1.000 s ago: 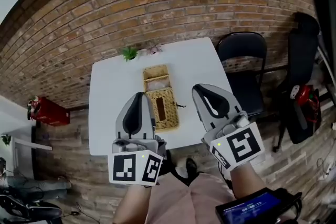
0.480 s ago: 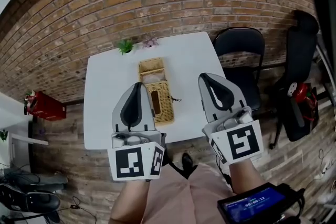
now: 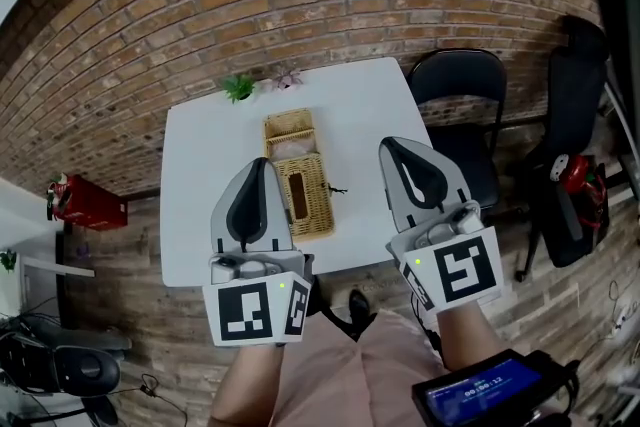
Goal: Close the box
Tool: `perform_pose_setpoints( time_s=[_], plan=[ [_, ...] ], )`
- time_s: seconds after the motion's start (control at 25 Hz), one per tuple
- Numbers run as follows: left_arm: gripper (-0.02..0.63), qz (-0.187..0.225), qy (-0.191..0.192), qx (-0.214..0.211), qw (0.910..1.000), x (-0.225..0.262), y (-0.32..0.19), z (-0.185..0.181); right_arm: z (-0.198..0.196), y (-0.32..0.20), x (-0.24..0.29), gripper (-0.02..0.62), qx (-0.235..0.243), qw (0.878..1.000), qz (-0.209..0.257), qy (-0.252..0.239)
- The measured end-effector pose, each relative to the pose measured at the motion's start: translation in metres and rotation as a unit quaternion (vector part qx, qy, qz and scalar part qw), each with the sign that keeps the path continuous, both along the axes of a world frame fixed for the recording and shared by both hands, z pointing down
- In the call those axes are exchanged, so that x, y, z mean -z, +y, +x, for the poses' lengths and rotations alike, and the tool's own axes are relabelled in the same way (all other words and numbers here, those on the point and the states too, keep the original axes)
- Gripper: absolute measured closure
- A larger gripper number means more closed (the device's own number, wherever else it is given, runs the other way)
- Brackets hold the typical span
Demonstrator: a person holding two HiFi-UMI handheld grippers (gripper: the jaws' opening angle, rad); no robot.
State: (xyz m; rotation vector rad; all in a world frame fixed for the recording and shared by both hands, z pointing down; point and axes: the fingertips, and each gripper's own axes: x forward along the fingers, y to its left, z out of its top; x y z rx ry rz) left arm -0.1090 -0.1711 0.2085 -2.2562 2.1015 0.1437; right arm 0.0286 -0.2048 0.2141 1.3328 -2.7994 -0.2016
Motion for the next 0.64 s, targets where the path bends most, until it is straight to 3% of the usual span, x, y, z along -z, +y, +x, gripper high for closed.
perform_pose_setpoints(
  time_s=[0.64],
  plan=[
    [0.592, -0.007, -0.002, 0.004, 1.0, -0.007, -0.0069, -0.0059, -0.0106, -0.0051, -0.0074, 0.597, 0.008, 1.0, -0.005, 0.005]
  ],
)
